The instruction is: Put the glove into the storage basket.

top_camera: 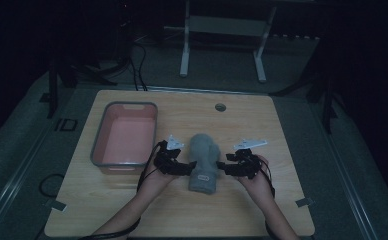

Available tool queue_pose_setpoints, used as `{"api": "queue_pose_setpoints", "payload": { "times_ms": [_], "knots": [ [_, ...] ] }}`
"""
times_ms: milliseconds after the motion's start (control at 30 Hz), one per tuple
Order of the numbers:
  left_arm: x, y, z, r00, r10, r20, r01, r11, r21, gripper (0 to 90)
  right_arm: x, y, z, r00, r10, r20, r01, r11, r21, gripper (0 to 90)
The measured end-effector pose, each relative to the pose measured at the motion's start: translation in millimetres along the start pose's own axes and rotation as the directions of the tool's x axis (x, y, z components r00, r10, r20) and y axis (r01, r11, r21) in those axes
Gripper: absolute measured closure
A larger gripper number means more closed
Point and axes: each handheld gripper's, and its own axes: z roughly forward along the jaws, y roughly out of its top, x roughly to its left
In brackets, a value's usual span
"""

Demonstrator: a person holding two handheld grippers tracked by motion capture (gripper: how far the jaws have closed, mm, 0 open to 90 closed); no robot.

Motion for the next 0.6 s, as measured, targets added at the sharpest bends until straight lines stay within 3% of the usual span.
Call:
{"api": "queue_pose_setpoints", "payload": {
  "times_ms": [67, 133, 200, 333, 467, 600],
  "knots": [
    [2.7, 1.3, 8.0, 0.9999, -0.014, 0.008, 0.014, 0.9995, 0.027, 17.9, 0.0, -0.3, 6.5, 0.9998, 0.008, -0.017, -0.008, 1.0, 0.03, 47.0],
    [6.1, 2.4, 14.4, 0.9989, -0.033, 0.034, 0.032, 0.9986, 0.042, 18.0, 0.2, -1.9, 12.6, 0.9998, 0.018, 0.005, -0.018, 0.997, 0.071, 46.9],
    [8.3, 2.6, 20.1, 0.9986, -0.034, 0.04, 0.032, 0.9978, 0.058, 21.3, -2.1, -4.2, 17.8, 0.9978, 0.054, -0.039, -0.051, 0.995, 0.083, 46.7],
    [10.8, 0.9, 31.3, 0.9979, -0.028, 0.059, 0.022, 0.995, 0.097, 24.8, -3.7, -7.2, 27.2, 0.9973, 0.069, -0.026, -0.065, 0.99, 0.122, 45.5],
    [11.5, 0.1, 37.0, 0.9948, -0.04, 0.093, 0.03, 0.9938, 0.107, 26.2, -6.8, -8.3, 32.2, 0.9978, 0.067, -0.005, -0.065, 0.986, 0.152, 44.1],
    [10.5, -1.0, 43.5, 0.994, -0.03, 0.105, 0.019, 0.9943, 0.105, 32.7, -11.4, -11.1, 39.0, 0.9974, 0.068, -0.025, -0.063, 0.984, 0.165, 40.1]
  ]
}}
